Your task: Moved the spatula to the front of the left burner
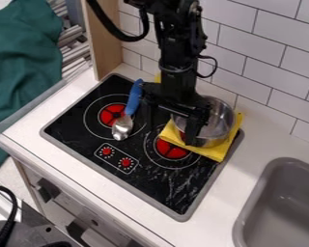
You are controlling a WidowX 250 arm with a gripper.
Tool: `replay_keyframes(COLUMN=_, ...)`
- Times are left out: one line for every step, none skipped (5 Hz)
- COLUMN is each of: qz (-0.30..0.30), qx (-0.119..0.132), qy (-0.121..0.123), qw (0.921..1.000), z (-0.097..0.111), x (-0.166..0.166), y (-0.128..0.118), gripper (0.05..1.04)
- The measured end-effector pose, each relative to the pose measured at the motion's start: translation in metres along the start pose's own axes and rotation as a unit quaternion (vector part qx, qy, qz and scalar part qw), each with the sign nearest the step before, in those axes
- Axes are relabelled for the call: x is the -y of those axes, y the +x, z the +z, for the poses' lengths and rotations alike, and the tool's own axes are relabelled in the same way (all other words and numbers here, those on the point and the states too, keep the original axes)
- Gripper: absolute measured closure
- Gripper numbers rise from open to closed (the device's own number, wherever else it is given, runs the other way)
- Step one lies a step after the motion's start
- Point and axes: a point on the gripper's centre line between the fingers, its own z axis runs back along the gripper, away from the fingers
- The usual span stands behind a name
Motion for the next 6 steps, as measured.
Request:
replay_keyframes(qz=0.0, qx=-0.019, qy=0.0, qw=0.9998, z=-0.01, x=0.0, y=-0.006, gripper=0.079)
replay_keyframes(qz=0.019, qx=-0.02, qy=-0.006, qw=0.9996, z=-0.013, x=-0.019, y=0.0, gripper=0.079)
replay_keyframes(qz=0.036, qx=-0.02, qy=-0.014, qw=0.999, z=-0.017, x=-0.041, y=0.014, gripper=0.079)
replay_keyframes(qz=0.053, qx=-0.009, qy=-0.026, qw=0.9982, z=-0.022, x=-0.068, y=0.032, gripper=0.079)
replay_keyframes(qz=0.061, qx=-0.003, qy=-0.031, qw=0.9977, z=-0.03, x=-0.09, y=0.048, gripper=0.079)
replay_keyframes(qz=0.064, qx=-0.003, qy=-0.016, qw=0.9978, z=-0.033, x=-0.103, y=0.059, gripper=0.079)
